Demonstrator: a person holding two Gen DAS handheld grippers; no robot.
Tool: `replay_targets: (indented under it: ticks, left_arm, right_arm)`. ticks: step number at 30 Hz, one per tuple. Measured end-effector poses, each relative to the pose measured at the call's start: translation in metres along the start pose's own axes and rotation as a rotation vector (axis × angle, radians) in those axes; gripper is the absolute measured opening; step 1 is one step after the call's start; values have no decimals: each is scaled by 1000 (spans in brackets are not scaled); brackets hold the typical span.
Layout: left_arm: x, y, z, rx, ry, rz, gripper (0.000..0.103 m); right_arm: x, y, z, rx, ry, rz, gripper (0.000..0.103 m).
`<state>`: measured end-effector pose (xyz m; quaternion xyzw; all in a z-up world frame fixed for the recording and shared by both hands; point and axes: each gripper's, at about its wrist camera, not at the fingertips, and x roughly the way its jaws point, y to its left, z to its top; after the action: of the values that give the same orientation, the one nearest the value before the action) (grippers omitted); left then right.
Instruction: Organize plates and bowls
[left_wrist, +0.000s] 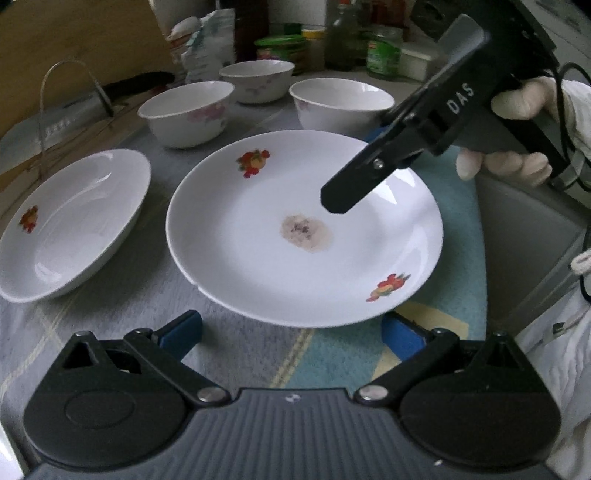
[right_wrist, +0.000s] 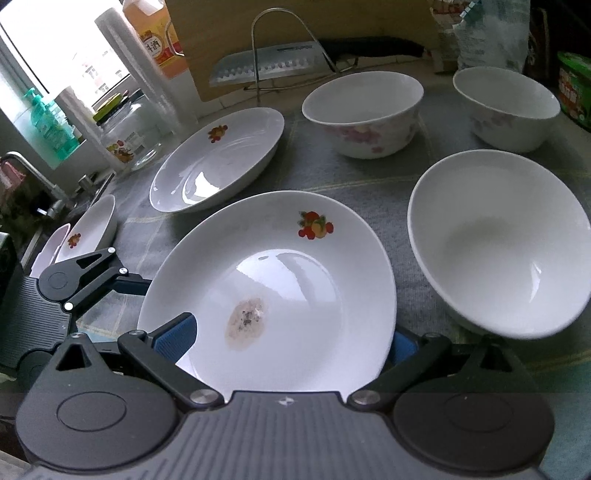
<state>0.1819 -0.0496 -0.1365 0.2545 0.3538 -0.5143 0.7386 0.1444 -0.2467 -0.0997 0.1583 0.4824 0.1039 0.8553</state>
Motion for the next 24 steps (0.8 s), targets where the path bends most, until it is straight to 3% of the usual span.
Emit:
replay_targets:
  ticks: [11, 24]
  left_arm:
    - [8, 10, 6, 91, -27, -69, 102]
    - [13, 14, 11, 144, -45, -96, 102]
  right_arm:
    - [1, -1, 2, 51, -18, -11, 103]
    - [3, -2, 5, 116, -40, -19, 103]
